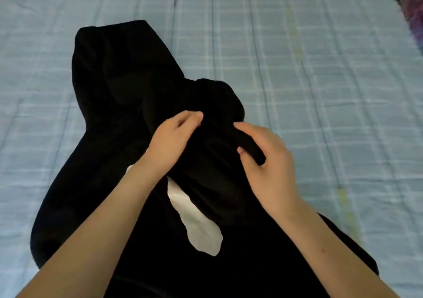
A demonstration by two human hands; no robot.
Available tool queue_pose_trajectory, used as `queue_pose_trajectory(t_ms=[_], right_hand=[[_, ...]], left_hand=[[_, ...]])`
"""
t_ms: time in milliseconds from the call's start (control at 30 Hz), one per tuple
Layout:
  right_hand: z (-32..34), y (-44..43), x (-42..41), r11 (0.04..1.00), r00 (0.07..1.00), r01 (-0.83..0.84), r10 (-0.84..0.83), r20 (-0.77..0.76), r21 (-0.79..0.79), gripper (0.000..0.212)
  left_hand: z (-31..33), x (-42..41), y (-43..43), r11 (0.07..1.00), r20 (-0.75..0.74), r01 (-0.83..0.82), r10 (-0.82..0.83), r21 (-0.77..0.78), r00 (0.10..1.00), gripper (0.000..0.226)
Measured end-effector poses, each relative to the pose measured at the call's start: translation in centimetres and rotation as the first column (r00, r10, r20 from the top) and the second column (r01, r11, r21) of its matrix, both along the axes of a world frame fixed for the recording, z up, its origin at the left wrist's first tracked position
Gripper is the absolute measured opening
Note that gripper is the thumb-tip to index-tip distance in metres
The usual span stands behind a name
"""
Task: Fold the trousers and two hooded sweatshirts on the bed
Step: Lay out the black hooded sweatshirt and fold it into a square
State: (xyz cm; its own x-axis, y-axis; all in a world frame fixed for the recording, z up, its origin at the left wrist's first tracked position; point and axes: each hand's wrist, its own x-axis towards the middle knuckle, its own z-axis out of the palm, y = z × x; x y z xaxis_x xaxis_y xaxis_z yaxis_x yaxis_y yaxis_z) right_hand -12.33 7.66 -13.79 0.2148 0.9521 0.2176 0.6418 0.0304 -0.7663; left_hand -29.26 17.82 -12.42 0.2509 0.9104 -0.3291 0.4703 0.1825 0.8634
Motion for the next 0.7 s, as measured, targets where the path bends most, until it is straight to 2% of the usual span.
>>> queue_pose_trajectory(t_ms=[67,100,167,233,267,300,367,433,533,567,600,667,700], right_hand=[[0.7,-1.2,-2.2,0.984,0.963,-0.18,0.176,0.203,0.004,0.061],[0.9,-1.8,-3.3,0.966,0.923,-0.26,0.25,0.293,-0.004,0.065],[1.0,-2.8,-5.5,0.917,0.827,-0.395,0.376,0.418,-0.043,0.064],[1.3,-3.9,-6.6,0.867,0.775,-0.488,0.482,0.409,-0.097,0.057],[1.7,-4.5,-6.8,0.861,0.798,-0.496,0.502,0.334,-0.108,0.054],[2.0,-5.0,-6.8,0.879,0.85,-0.466,0.478,0.222,-0.107,0.051],[2.4,-5.7,-6.4,0.948,0.951,-0.298,0.305,0.057,-0.108,0.043],[1.9,-5.7,-6.0,0.972,0.99,-0.105,0.121,0.068,-0.208,0.035],[0.4,-4.7,-6.5,0.936,0.991,0.068,-0.023,0.132,-0.346,0.031],[0.1,-4.2,-6.8,0.925,0.989,0.124,-0.088,0.116,-0.358,0.032],[0.1,-3.6,-7.0,0.912,0.986,0.169,-0.152,0.076,-0.373,0.039],[0.6,-2.4,-7.3,0.861,0.97,0.201,-0.242,-0.029,-0.468,0.059],[0.7,-1.9,-7.3,0.842,0.963,0.18,-0.256,-0.085,-0.508,0.061]], left_hand=[[2.0,-1.1,0.2,0.99,0.121,-0.143,0.142,0.0,0.982,0.03],[2.8,-1.4,0.1,0.987,0.116,-0.163,0.161,0.01,0.98,0.039],[3.9,-2.2,-0.7,0.981,-0.04,-0.134,0.141,0.139,0.989,0.056],[3.7,-4.1,-1.8,0.932,-0.14,-0.141,0.197,0.334,0.97,0.062],[3.6,-5.6,-2.6,0.91,-0.132,-0.194,0.257,0.365,0.957,0.062],[3.3,-7.3,-3.5,0.898,-0.109,-0.273,0.327,0.346,0.939,0.061],[2.4,-10.9,-6.0,0.868,-0.096,-0.429,0.463,0.251,0.881,0.06],[0.8,-13.6,-9.1,0.855,-0.16,-0.502,0.518,0.132,0.84,0.063],[-1.6,-15.1,-12.1,0.845,-0.27,-0.534,0.509,-0.023,0.818,0.075],[-1.8,-15.1,-12.4,0.859,-0.307,-0.512,0.486,-0.005,0.818,0.083],[-1.7,-15.0,-12.2,0.893,-0.379,-0.444,0.439,0.08,0.815,0.091],[-1.3,-14.7,-11.1,0.926,-0.566,-0.106,0.309,0.363,0.764,0.094],[-0.9,-14.4,-10.2,0.879,-0.597,0.081,0.25,0.471,0.763,0.088]])
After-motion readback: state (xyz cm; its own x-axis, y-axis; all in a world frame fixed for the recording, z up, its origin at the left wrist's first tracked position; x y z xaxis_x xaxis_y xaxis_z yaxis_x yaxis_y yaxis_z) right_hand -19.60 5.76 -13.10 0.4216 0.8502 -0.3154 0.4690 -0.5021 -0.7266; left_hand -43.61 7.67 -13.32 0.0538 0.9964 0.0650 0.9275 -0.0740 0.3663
